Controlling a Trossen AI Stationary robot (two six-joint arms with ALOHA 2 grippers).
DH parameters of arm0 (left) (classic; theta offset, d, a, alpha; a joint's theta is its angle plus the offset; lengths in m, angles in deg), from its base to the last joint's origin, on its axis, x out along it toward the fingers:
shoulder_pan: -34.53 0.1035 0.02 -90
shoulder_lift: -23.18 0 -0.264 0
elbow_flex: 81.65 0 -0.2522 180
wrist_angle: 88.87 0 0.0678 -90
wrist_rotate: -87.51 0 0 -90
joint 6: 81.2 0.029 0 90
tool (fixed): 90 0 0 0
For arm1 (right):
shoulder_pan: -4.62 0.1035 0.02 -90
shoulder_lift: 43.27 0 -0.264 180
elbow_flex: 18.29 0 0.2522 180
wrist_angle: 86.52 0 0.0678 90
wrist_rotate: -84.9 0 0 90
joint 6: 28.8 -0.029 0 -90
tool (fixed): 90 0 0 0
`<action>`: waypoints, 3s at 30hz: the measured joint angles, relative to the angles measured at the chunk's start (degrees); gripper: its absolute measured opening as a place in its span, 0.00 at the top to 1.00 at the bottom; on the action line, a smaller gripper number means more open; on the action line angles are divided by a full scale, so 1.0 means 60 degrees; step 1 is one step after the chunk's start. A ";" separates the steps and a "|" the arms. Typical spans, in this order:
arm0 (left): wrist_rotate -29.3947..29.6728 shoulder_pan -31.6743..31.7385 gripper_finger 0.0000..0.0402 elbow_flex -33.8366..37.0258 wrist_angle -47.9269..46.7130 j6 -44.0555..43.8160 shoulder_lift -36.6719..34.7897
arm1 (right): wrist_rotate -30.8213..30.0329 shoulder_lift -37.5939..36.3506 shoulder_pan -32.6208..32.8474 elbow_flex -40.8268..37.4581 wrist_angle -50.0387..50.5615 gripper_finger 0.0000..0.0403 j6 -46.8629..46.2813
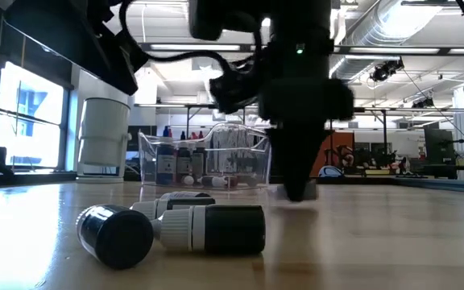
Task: Pick & Place food coloring
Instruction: Put the top small purple food coloring bottle into the bin, then put the small purple food coloring bottle into the bin
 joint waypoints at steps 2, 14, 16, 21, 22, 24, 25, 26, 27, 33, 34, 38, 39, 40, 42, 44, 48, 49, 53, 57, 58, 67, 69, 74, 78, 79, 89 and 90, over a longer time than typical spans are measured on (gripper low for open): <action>-0.0145 0.0000 0.57 0.0000 0.0004 -0.0155 -0.0002 | 0.0150 -0.0381 -0.0142 -0.0026 0.0208 0.84 0.0268; -0.0720 0.0000 0.57 -0.0011 0.0029 -0.0278 -0.0011 | -0.3775 -0.2832 -0.2968 0.0037 -0.0329 0.81 0.2585; -0.0890 0.0000 0.57 -0.0011 0.0030 -0.0278 -0.0011 | -0.3170 -0.2835 -0.3729 0.0037 -0.1562 0.80 0.3436; -0.0936 -0.0004 0.57 -0.0011 0.0030 -0.0278 -0.0011 | 0.0609 -0.2270 -0.5282 0.0052 -0.3901 0.79 0.4422; -0.0933 -0.0003 0.57 -0.0011 0.0038 -0.0278 -0.0011 | 0.0896 -0.2113 -0.5462 0.0040 -0.3867 0.79 0.4629; -0.0922 0.0000 0.57 -0.0011 0.0011 -0.0278 -0.0011 | 0.0936 -0.1848 -0.5698 0.0030 -0.3599 0.80 0.5243; -0.0924 0.0000 0.57 -0.0011 0.0009 -0.0278 -0.0011 | 0.0850 -0.1718 -0.5789 0.0030 -0.3388 0.80 0.5501; -0.0925 0.0000 0.57 -0.0011 -0.0001 -0.0278 -0.0011 | 0.0815 -0.1620 -0.5870 0.0030 -0.3185 0.80 0.5667; -0.0924 0.0000 0.57 -0.0011 -0.0030 -0.0278 -0.0011 | 0.0927 -0.1488 -0.5945 0.0030 -0.3026 0.80 0.5744; -0.0931 0.0000 0.57 -0.0011 -0.0044 -0.0278 -0.0011 | 0.1366 -0.0877 -0.6048 0.0030 -0.3004 0.76 0.6488; -0.0936 0.0000 0.57 -0.0011 -0.0038 -0.0278 -0.0011 | 0.1296 -0.0860 -0.6019 0.0030 -0.3063 0.75 0.6838; -0.0940 0.0000 0.57 -0.0011 -0.0047 -0.0278 -0.0011 | 0.0643 -0.0943 -0.5871 0.0047 -0.3248 0.71 0.7249; -0.0940 0.0000 0.57 -0.0011 -0.0047 -0.0278 -0.0011 | 0.0517 -0.0970 -0.5836 0.0045 -0.3292 0.70 0.7219; -0.0940 0.0000 0.57 -0.0011 -0.0044 -0.0278 -0.0011 | 0.0474 -0.1005 -0.5800 0.0049 -0.3346 0.69 0.7224; -0.0944 0.0000 0.57 -0.0011 -0.0033 -0.0278 -0.0007 | 0.0411 -0.1126 -0.5730 0.0094 -0.3200 0.67 0.7210; -0.0944 0.0000 0.57 -0.0011 0.0015 -0.0252 -0.0004 | 0.0253 -0.1270 -0.5616 0.0406 -0.2879 0.66 0.6751; -0.0918 0.0000 0.57 -0.0018 0.0273 -0.0227 0.0148 | 0.0223 -0.1635 -0.5100 0.1567 -0.1207 0.66 0.5872; -0.0918 0.0000 0.57 -0.0018 0.0327 -0.0255 0.0206 | 0.0253 -0.1727 -0.4931 0.1905 -0.0750 0.66 0.5708; -0.1071 0.0000 0.57 -0.0023 0.0345 -0.0924 0.0540 | -0.0130 -0.2091 -0.4117 0.3215 0.0997 0.68 0.5218; -0.1009 -0.0004 0.57 -0.0011 0.0378 -0.1301 0.0868 | -0.0557 -0.2528 -0.3122 0.4138 0.2710 0.71 0.4485; -0.0844 -0.0004 0.57 -0.0011 0.0352 -0.1303 0.0952 | -0.0724 -0.2688 -0.2853 0.4250 0.3104 0.71 0.4275; 0.0044 0.0004 0.57 -0.0015 0.2264 0.0411 0.2057 | -0.2621 -0.4843 -0.0625 0.1551 0.3403 0.72 0.2106; -0.0346 0.0011 0.57 -0.0018 0.3071 0.0991 0.2341 | -0.2429 -0.5529 -0.0274 -0.0117 0.2070 0.72 0.1856; -0.0781 0.0004 0.57 -0.0016 0.4008 0.1423 0.3036 | -0.1830 -0.7169 0.0361 -0.4613 -0.3028 0.75 0.1743; -0.0576 0.0011 0.57 -0.0223 0.4092 0.1444 0.3745 | -0.1777 -0.7994 0.0559 -0.7573 -0.7148 0.78 0.2512; -0.0511 0.0011 0.57 -0.0290 0.4004 0.1502 0.3870 | -0.1651 -0.8148 0.0555 -0.8109 -0.7907 0.78 0.2757; -0.1282 0.0559 0.57 -0.0990 0.4081 0.1243 0.4853 | -0.1203 -0.9597 0.0333 -1.0177 -1.0847 0.79 0.3444; -0.1464 0.0633 0.57 -0.0994 0.4029 0.1227 0.4927 | -0.1192 -0.9715 0.0347 -1.0169 -1.0905 0.79 0.3399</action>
